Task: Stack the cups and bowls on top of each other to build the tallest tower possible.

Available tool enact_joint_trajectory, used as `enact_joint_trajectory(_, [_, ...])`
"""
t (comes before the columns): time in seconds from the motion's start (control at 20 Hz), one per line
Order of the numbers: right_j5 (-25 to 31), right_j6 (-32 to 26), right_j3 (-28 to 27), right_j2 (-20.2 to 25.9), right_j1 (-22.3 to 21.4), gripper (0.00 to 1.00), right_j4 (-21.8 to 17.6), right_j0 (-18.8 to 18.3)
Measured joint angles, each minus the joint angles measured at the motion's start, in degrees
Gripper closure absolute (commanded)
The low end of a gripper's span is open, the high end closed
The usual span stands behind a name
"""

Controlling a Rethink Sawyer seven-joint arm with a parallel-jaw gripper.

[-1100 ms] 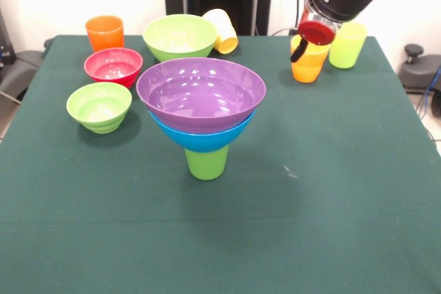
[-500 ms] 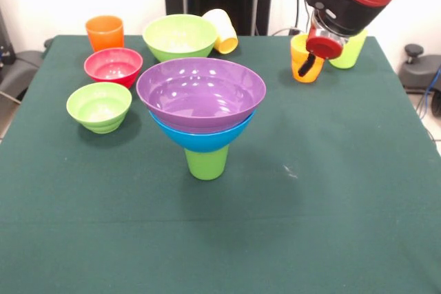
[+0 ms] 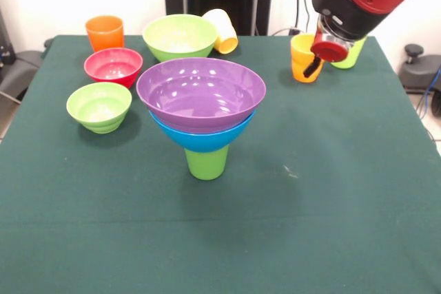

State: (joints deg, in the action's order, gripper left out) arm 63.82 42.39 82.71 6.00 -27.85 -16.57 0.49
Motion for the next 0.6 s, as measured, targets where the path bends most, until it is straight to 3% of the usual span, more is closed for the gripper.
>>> enact_joint_trajectory(0.6, [-0.01,0.00,0.20,-0.09,1.17,0.00,0.00,0.84])
